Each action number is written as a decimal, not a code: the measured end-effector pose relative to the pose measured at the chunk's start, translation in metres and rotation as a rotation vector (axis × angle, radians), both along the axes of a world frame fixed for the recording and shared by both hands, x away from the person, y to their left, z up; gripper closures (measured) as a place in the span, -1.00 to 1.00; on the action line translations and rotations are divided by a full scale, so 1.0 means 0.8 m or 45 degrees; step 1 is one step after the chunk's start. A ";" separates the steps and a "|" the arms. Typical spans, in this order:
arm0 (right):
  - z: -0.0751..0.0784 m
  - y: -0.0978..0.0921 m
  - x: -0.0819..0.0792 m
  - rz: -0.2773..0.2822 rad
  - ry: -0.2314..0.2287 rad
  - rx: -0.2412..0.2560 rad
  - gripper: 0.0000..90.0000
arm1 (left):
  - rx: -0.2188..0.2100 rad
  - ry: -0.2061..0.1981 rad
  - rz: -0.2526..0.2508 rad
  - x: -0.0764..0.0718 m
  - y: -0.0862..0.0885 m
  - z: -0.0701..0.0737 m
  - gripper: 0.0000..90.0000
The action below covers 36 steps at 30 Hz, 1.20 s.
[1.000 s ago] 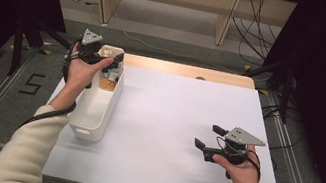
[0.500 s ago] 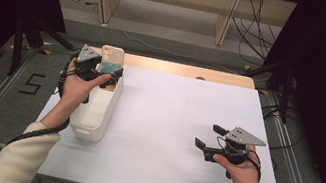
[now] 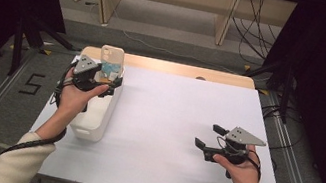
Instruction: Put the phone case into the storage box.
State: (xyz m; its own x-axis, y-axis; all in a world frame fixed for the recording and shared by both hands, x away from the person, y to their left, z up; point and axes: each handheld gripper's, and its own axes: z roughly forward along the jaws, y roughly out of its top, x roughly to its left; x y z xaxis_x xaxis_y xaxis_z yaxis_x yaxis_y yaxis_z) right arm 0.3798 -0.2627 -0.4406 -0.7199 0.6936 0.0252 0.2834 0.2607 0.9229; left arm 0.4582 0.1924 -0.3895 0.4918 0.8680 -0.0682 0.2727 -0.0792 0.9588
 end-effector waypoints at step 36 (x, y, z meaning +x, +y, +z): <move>0.000 0.001 -0.001 0.016 -0.001 0.005 -0.66 | -0.028 -0.020 -0.190 -0.060 -0.015 -0.017 -0.85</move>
